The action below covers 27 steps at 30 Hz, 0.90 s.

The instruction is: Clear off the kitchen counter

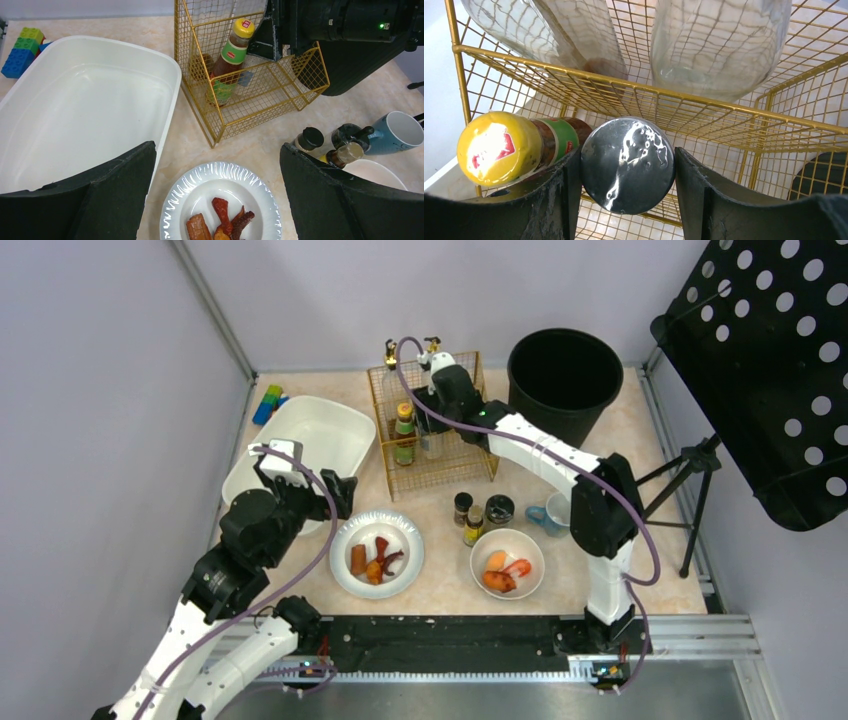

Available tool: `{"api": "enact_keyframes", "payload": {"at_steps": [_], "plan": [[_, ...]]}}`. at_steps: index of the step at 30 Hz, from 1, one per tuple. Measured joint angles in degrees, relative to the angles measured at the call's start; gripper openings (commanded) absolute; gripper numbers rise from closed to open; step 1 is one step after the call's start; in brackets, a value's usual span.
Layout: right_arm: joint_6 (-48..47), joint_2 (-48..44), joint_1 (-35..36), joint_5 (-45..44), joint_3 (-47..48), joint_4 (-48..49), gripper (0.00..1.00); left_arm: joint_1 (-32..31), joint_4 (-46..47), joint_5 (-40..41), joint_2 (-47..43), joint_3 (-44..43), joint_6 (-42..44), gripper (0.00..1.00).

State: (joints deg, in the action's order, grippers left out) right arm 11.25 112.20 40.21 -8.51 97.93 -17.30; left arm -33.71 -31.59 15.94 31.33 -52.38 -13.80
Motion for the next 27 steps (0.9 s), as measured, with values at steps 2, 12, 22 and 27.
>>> {"api": "enact_keyframes", "payload": {"at_steps": [2, 12, 22, 27], "plan": [[0.0, 0.0, 0.0, 0.0, 0.0, 0.0, 0.62, 0.0, 0.0, 0.0, 0.0, 0.0, 0.0, 0.98], [0.5, 0.0, 0.0, -0.8, 0.1, 0.1, 0.78, 0.0, 0.0, 0.0, 0.0, 0.0, 0.0, 0.98], [0.5, -11.0, 0.0, -0.6, -6.9, 0.4, 0.79, 0.0, 0.0, 0.0, 0.1, 0.0, 0.0, 0.98], [0.5, -24.8, 0.0, 0.2, -16.9, 1.5, 0.78, 0.0, 0.0, 0.0, 0.1, 0.0, 0.0, 0.98]]}}
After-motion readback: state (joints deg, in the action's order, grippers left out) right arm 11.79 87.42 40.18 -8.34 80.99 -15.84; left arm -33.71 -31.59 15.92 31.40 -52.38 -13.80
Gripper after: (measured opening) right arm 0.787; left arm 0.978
